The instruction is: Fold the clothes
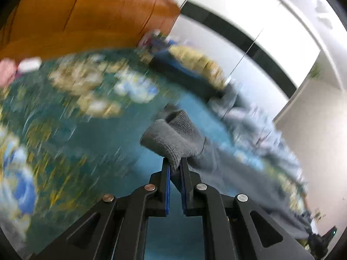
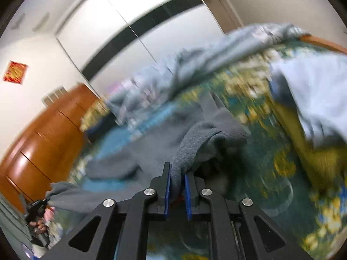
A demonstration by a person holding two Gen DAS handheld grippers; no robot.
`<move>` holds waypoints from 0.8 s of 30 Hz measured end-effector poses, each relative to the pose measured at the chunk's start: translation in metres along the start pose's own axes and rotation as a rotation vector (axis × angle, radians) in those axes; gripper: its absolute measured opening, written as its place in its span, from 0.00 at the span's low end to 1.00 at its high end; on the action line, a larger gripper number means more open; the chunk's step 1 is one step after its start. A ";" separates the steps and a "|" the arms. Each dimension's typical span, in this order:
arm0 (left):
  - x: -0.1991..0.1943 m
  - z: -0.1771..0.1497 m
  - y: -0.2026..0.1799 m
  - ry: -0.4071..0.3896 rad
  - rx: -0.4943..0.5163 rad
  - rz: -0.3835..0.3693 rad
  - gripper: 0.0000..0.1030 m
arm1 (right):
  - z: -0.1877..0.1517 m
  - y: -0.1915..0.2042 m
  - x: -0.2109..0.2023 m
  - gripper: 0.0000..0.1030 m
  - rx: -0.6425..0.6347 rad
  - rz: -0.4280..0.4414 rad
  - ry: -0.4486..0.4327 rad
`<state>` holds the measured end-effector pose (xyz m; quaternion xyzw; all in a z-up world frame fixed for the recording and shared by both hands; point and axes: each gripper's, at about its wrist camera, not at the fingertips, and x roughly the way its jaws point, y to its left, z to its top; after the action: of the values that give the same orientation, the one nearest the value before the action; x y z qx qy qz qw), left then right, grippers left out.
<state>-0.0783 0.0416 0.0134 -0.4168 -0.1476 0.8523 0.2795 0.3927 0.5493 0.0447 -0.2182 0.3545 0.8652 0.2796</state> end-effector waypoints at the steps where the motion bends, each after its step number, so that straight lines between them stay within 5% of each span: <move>1: 0.008 -0.013 0.013 0.040 -0.027 0.017 0.08 | -0.011 -0.009 0.006 0.12 0.018 -0.019 0.032; 3: 0.024 -0.040 0.040 0.119 -0.085 0.049 0.08 | -0.026 -0.025 0.017 0.12 0.066 -0.040 0.084; 8: 0.026 -0.060 0.064 0.116 -0.193 0.011 0.08 | -0.037 -0.041 0.025 0.11 0.107 -0.053 0.115; 14: 0.023 -0.055 0.053 0.099 -0.127 0.048 0.08 | -0.036 -0.042 0.021 0.11 0.098 -0.067 0.110; 24: 0.027 -0.060 0.062 0.114 -0.179 0.028 0.09 | -0.046 -0.055 0.031 0.11 0.164 -0.064 0.135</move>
<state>-0.0657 0.0088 -0.0703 -0.4897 -0.2010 0.8146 0.2371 0.4132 0.5586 -0.0301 -0.2636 0.4352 0.8071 0.2996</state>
